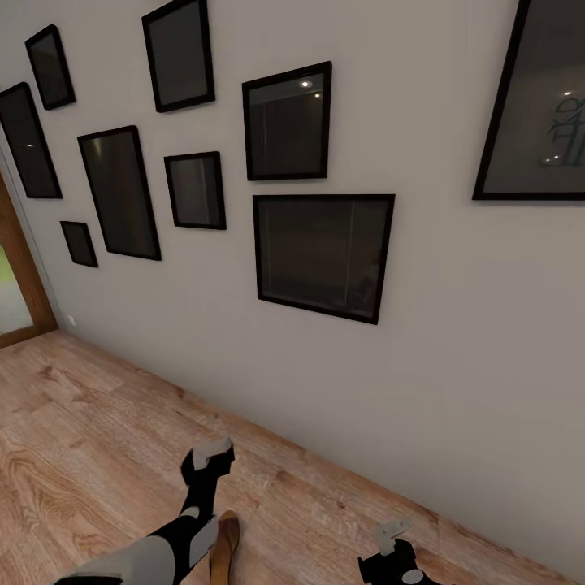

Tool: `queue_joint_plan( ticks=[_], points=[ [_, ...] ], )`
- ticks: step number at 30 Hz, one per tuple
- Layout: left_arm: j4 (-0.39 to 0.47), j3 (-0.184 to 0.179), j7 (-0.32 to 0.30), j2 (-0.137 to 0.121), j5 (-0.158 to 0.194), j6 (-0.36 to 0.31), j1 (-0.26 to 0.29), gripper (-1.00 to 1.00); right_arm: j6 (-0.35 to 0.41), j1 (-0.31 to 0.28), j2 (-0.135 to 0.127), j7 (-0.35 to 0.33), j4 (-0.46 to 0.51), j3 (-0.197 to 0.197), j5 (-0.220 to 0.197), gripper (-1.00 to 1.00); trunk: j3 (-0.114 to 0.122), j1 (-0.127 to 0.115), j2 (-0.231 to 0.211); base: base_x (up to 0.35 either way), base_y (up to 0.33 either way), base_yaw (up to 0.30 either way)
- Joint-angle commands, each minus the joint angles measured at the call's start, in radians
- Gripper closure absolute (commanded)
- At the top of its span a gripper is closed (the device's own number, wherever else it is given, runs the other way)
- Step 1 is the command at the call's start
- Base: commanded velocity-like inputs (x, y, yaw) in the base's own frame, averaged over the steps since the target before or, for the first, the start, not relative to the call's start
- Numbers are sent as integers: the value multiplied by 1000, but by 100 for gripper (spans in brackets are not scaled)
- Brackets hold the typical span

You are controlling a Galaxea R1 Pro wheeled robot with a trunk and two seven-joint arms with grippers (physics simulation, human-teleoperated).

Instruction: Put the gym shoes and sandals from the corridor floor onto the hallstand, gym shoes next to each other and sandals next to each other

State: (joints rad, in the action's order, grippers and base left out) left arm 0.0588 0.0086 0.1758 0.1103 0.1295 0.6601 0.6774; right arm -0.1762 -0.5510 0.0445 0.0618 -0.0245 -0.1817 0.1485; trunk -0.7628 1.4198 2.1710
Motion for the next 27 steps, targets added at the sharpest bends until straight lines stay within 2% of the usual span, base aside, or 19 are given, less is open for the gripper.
queue_joint_plan(
  ticks=[1, 4, 8, 17, 27],
  points=[
    [-6, 0, 0, 0, 0, 21, 0, -100, 0, 0, 0, 0, 0, 0, 0, -100, 0, 0, 0, 0, 0, 0],
    [-17, 1, 0, -1, 0, 60, -2, -100, -1, 1, 0, 0, 0, 0, 1, -100, 0, 0, 0, 0, 0, 0],
    [-23, 1, 1, -3, 0, 80, -4, -100, -2, 1, 0, 0, 0, 0, 2, -100, 0, 0, 0, 0, 0, 0],
    [-28, 1, 4, -3, 1, 89, -12, -100, -2, 2, 0, 0, 0, 0, 2, -100, 0, 0, 0, 0, 0, 0],
    [-29, 2, 2, -3, 0, 91, -57, -100, -3, 2, 0, 0, 0, 0, 2, -100, 0, 0, 0, 0, 0, 0]
  ],
)
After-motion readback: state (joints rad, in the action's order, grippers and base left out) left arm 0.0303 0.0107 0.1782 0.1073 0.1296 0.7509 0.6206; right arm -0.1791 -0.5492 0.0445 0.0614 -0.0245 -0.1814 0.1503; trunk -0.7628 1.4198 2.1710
